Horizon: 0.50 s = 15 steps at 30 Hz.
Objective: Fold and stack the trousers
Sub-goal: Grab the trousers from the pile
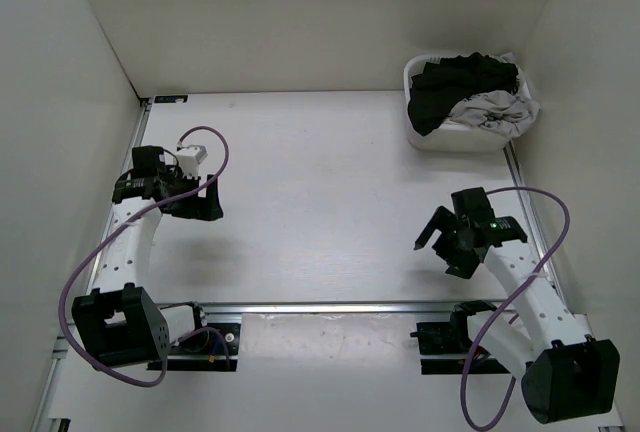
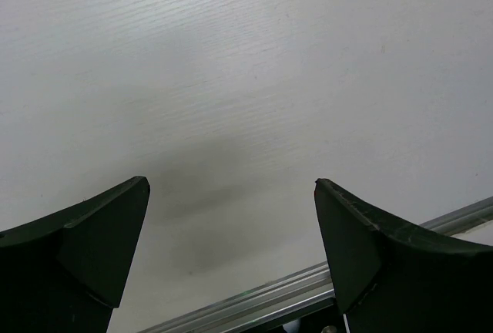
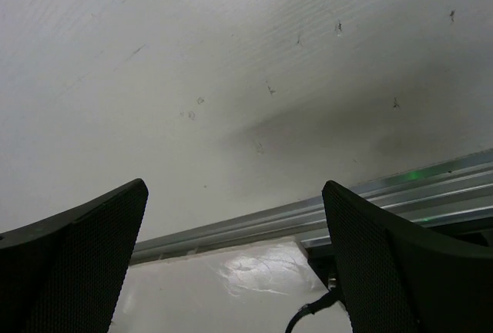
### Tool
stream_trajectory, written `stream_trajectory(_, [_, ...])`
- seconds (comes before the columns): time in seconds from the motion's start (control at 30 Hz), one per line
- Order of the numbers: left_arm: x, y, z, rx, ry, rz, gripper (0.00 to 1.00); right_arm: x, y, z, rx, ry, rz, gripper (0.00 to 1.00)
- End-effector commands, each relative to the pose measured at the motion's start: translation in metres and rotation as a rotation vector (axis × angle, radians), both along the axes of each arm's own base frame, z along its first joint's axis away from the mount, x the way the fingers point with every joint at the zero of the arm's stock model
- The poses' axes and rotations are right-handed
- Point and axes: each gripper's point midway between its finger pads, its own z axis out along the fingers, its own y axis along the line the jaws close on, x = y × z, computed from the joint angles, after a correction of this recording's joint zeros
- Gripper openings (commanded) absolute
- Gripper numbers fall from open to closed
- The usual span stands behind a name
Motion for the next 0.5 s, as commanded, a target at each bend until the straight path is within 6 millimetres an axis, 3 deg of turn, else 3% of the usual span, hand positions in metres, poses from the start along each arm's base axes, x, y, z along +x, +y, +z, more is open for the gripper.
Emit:
stream_trajectory(0.0, [0.001, -0.003, 0.004, -0.008, -0.025, -0.014, 1.00, 0.019, -0.002, 0.025, -0.062, -0.084, 0.056, 0.99])
stream_trajectory(0.1, [0.000, 0.002, 0.000, 0.017, -0.015, -0.008, 1.00, 0.056, -0.007, 0.072, -0.166, -0.245, 0.175, 0.99])
stream_trajectory(0.13, [0.000, 0.004, -0.001, 0.028, -0.014, -0.002, 1.00, 0.080, -0.009, 0.118, -0.200, -0.370, 0.170, 0.99])
stream_trajectory(0.2, [0.008, 0.011, 0.002, 0.060, -0.021, 0.016, 1.00, 0.120, -0.032, 0.160, -0.375, -0.463, 0.164, 0.99])
stream_trajectory(0.23, [0.012, 0.015, 0.005, 0.081, -0.028, 0.018, 1.00, 0.145, -0.044, 0.168, -0.427, -0.455, 0.146, 0.99])
stream_trajectory(0.27, [0.020, 0.025, 0.010, 0.130, -0.048, 0.033, 1.00, 0.171, -0.051, 0.216, -0.446, -0.563, 0.107, 0.99])
stream_trajectory(0.3, [0.032, 0.031, 0.025, 0.159, -0.086, 0.040, 1.00, 0.190, -0.059, 0.234, -0.464, -0.592, 0.099, 0.99])
stream_trajectory(0.33, [0.040, 0.037, 0.025, 0.183, -0.081, 0.043, 1.00, 0.222, -0.079, 0.221, -0.466, -0.532, 0.055, 0.99])
stream_trajectory(0.37, [0.050, 0.044, 0.032, 0.234, -0.104, 0.039, 1.00, 0.244, -0.078, 0.227, -0.415, -0.550, 0.077, 0.99])
stream_trajectory(0.4, [0.067, 0.047, 0.043, 0.262, -0.124, 0.031, 1.00, 0.265, -0.084, 0.270, -0.389, -0.634, 0.046, 0.99])
stream_trajectory(0.43, [0.077, 0.051, 0.048, 0.294, -0.133, 0.026, 1.00, 0.301, -0.105, 0.238, -0.368, -0.546, 0.019, 0.99])
stream_trajectory(0.47, [0.085, 0.056, 0.051, 0.332, -0.127, 0.026, 1.00, 0.319, -0.113, 0.239, -0.353, -0.543, -0.004, 0.99])
